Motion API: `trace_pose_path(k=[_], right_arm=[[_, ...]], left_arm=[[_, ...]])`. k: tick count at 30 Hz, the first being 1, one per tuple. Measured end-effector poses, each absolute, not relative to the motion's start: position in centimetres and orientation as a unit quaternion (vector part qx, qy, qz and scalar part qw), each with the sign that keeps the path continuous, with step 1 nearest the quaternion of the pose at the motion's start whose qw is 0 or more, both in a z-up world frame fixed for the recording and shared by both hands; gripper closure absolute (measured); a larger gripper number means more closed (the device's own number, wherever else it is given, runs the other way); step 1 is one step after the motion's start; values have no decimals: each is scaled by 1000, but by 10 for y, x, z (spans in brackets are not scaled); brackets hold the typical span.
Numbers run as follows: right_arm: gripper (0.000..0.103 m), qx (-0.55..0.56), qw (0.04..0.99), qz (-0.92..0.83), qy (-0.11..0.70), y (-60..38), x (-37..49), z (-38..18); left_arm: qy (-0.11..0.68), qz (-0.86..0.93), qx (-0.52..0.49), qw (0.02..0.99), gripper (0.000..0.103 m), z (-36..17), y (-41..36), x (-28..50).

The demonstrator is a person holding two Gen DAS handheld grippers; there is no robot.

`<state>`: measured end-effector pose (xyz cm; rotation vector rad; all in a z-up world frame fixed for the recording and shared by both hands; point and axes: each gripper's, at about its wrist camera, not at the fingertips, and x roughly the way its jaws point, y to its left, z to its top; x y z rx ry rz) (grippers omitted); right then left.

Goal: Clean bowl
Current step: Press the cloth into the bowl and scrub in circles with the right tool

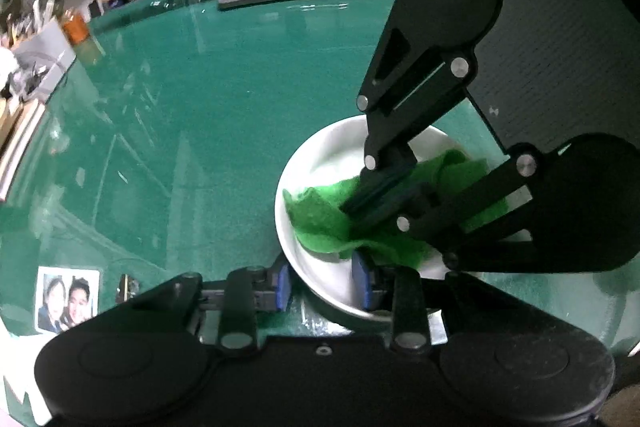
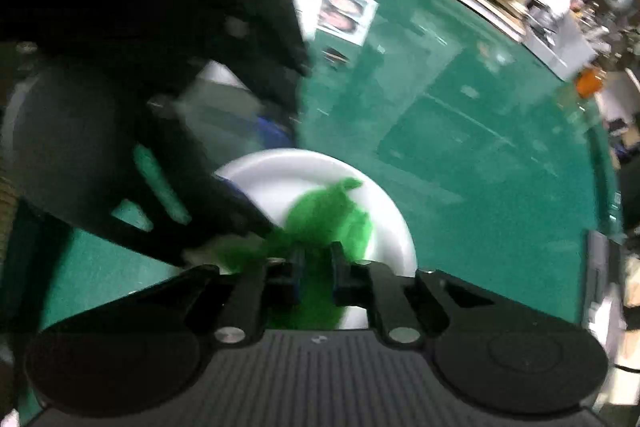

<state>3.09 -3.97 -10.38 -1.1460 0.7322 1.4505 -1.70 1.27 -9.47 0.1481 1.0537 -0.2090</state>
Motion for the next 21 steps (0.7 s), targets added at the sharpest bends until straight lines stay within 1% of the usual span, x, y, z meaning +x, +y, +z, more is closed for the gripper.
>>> trace_pose_path(k=[2, 4, 6, 8, 10, 11, 13, 15, 16, 18, 21], right_arm=[[94, -486, 507, 622, 346, -45, 39, -102], [95, -505, 498, 615, 346, -50, 40, -100], [97, -519, 516, 597, 328, -48, 46, -98], [98, -529, 540, 589, 285, -39, 42, -101], [94, -520, 540, 600, 278, -38, 32, -102], [95, -515, 539, 606, 275, -37, 26, -103], [94, -510, 525, 616, 292, -36, 28, -102], [94, -513, 496, 620, 327, -40, 35, -98], [95, -533, 491, 608, 324, -44, 38, -98], [97, -539, 502, 599, 314, -44, 41, -95], [97, -551, 525, 588, 272, -36, 32, -99]], left_arm=[[503, -98, 65, 856, 71, -95, 14, -18], [502, -99, 69, 856, 71, -95, 12, -18], [502, -99, 72, 856, 71, -95, 10, -17], [503, -94, 68, 857, 70, -94, 11, -16], [503, -94, 69, 856, 70, -94, 13, -17], [502, -95, 73, 856, 70, -94, 13, -18], [501, -94, 76, 857, 70, -95, 14, -20], [502, -93, 75, 857, 70, -95, 14, -19], [501, -93, 76, 857, 70, -95, 13, -18], [500, -93, 79, 857, 70, -95, 10, -17], [503, -85, 70, 857, 70, -95, 13, -14]])
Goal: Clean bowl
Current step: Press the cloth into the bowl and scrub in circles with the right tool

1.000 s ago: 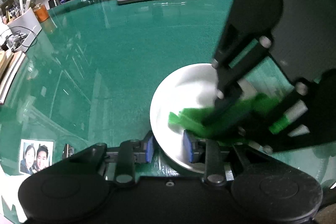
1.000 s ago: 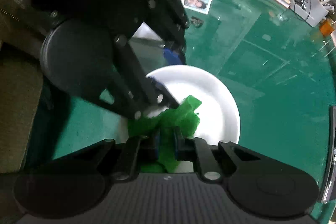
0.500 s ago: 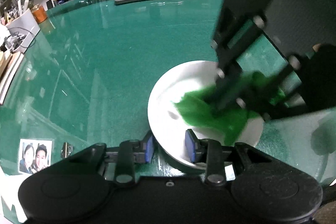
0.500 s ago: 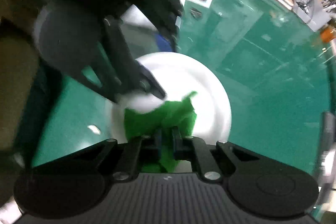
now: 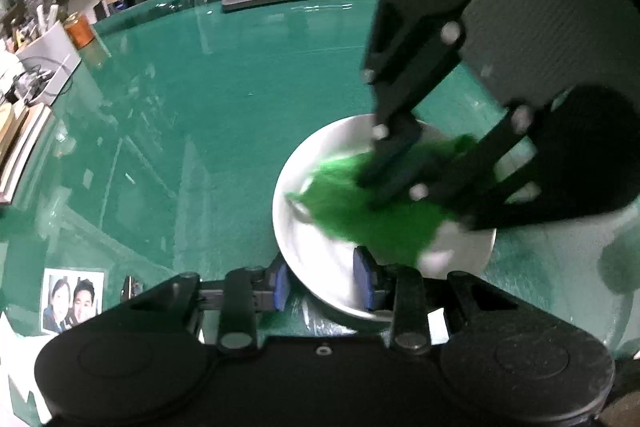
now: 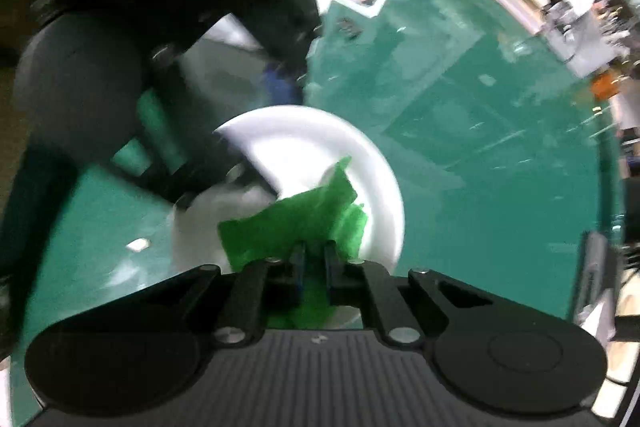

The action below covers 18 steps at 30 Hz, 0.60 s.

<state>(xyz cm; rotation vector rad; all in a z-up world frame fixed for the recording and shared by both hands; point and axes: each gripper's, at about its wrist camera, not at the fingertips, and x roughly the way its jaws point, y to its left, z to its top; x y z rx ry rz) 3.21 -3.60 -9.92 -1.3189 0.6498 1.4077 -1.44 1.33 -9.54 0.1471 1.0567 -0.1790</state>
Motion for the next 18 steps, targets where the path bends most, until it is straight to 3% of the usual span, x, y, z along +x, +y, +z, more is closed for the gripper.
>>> trace_pose_path(k=[2, 8, 12, 18], right_arm=[[92, -540, 536, 597, 255, -37, 21, -101], [94, -546, 486, 604, 319, -52, 26, -91], [97, -570, 510, 581, 279, -48, 28, -91], [94, -551, 542, 586, 242, -53, 13, -96]], left_arm=[[504, -87, 70, 857, 70, -96, 17, -15], [501, -84, 82, 857, 69, -96, 14, -15], [501, -82, 77, 858, 69, -96, 13, -14], [500, -79, 81, 859, 67, -97, 16, -14]])
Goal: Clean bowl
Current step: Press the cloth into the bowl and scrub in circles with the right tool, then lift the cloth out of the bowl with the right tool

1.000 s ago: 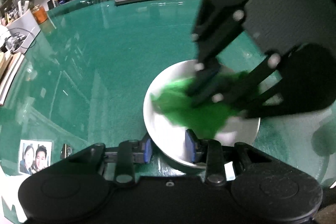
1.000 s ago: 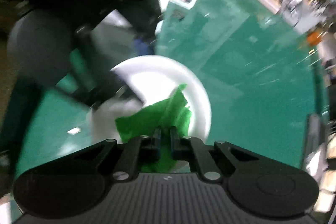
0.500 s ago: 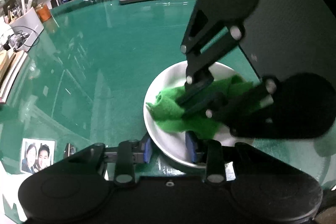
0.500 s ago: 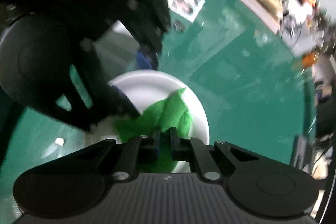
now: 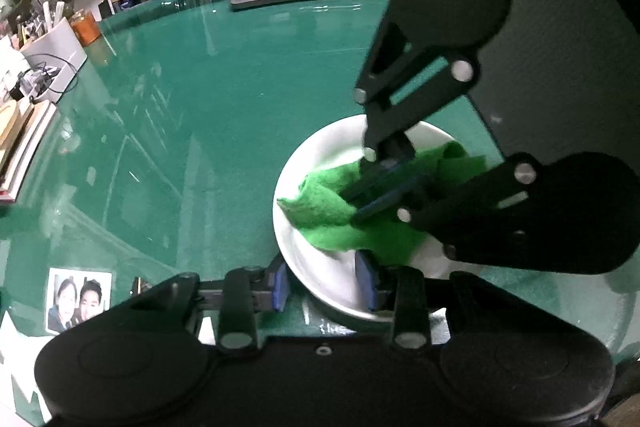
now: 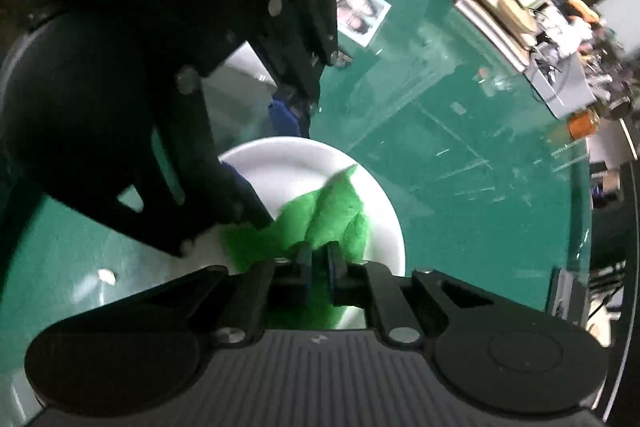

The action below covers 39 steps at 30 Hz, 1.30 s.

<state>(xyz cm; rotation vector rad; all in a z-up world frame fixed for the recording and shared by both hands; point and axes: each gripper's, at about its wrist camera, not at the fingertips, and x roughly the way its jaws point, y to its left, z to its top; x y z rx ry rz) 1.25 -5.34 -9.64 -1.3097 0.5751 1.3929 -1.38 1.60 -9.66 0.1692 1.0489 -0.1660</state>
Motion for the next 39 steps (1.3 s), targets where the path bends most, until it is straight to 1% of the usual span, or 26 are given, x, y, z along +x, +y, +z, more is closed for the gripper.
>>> trace_pose_path(k=[3, 5, 6, 7, 8, 10, 15, 18, 19, 21, 23, 25, 28, 31, 33, 36, 39], right_arm=[[94, -556, 549, 572, 248, -52, 22, -101], [88, -546, 558, 572, 252, -50, 26, -98], [78, -541, 558, 576, 253, -51, 25, -96], [64, -536, 559, 580, 254, -53, 24, -93], [61, -532, 559, 582, 255, -54, 23, -92], [58, -529, 561, 583, 255, -54, 22, -92], [56, -513, 576, 582, 257, -49, 26, -96], [59, -487, 592, 571, 295, -39, 33, -99], [60, -469, 595, 566, 326, -37, 38, -99], [61, -454, 602, 565, 336, -36, 41, -100], [64, -430, 615, 557, 356, -38, 43, -99], [78, -413, 620, 559, 365, -41, 41, -99], [86, -401, 631, 558, 360, -44, 35, -100], [89, -384, 646, 549, 366, -48, 33, -101], [92, -366, 660, 541, 372, -52, 36, -98], [93, -332, 691, 523, 373, -63, 41, -91], [93, -262, 741, 500, 364, -81, 49, -73]], left_arm=[[498, -72, 76, 861, 67, -97, 18, -12], [498, -73, 76, 861, 67, -98, 18, -12], [497, -73, 76, 861, 67, -98, 18, -11], [497, -73, 76, 861, 67, -98, 19, -11], [498, -73, 76, 861, 67, -97, 19, -10], [498, -75, 78, 860, 67, -97, 19, -10], [498, -76, 88, 859, 67, -97, 17, -11], [499, -78, 86, 859, 67, -97, 17, -10], [499, -78, 86, 859, 67, -97, 17, -10], [498, -76, 84, 860, 67, -97, 18, -10], [500, -74, 77, 860, 66, -98, 19, -9], [500, -72, 73, 860, 65, -98, 20, -9], [500, -69, 72, 860, 65, -98, 20, -8], [501, -68, 70, 860, 63, -98, 21, -8], [501, -64, 69, 860, 58, -98, 21, -9], [499, -51, 69, 862, 53, -99, 22, -9], [498, -44, 63, 863, 53, -98, 22, -10]])
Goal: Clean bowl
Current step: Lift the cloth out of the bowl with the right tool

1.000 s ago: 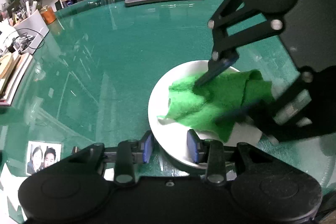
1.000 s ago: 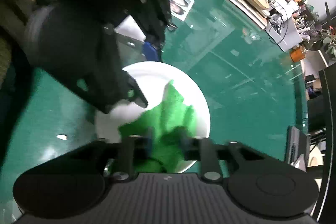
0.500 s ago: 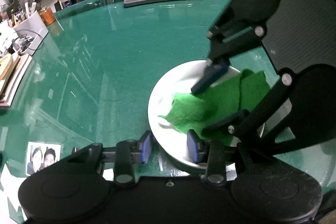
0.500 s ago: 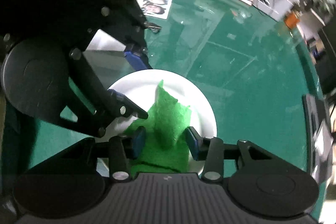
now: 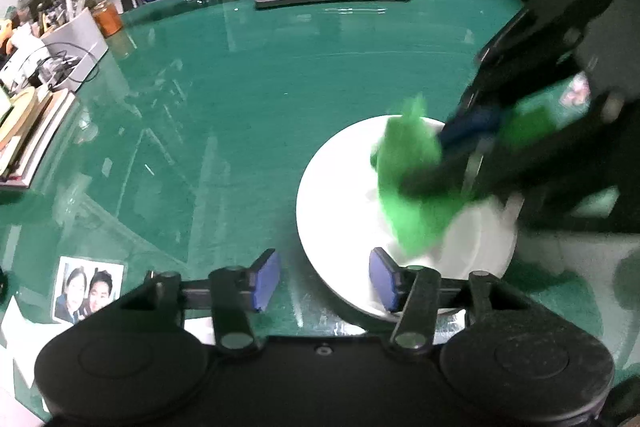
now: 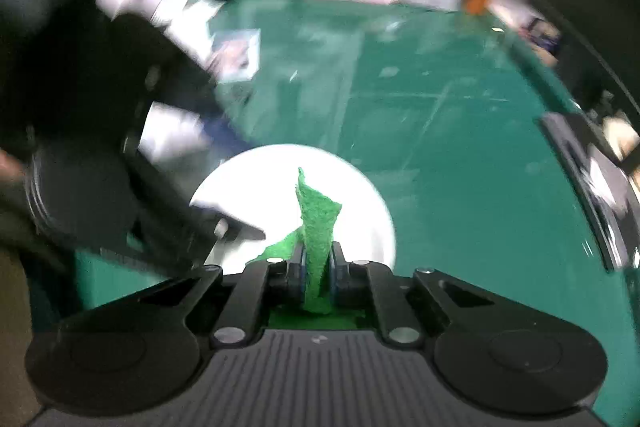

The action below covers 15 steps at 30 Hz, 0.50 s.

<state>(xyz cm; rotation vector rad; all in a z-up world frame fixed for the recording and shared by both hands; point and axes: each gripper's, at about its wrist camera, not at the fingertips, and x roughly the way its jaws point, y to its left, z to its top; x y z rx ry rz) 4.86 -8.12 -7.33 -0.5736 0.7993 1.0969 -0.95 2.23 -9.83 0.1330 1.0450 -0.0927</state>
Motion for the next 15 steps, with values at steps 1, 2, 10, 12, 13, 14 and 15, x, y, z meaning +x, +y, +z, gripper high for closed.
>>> trace_pose_path(k=[1, 2, 10, 12, 13, 14, 15], right_arm=[[93, -233, 762, 487, 358, -90, 50, -66], [93, -209, 780, 474, 351, -98, 50, -60], [93, -46, 880, 316, 351, -161, 58, -63], [92, -8, 887, 288, 361, -175, 59, -70], [92, 4, 889, 273, 366, -178, 59, -75], [92, 14, 892, 259, 371, -181, 59, -82], [92, 24, 894, 244, 376, -184, 58, -88]], left_arm=[[498, -43, 63, 864, 53, -98, 23, -9], [498, -41, 61, 864, 52, -98, 23, -8], [492, 12, 51, 869, 47, -96, 26, 3], [490, 38, 50, 869, 47, -95, 29, 9], [491, 44, 50, 869, 47, -95, 30, 11], [492, 49, 50, 868, 47, -95, 30, 13], [492, 53, 50, 867, 47, -95, 31, 15]])
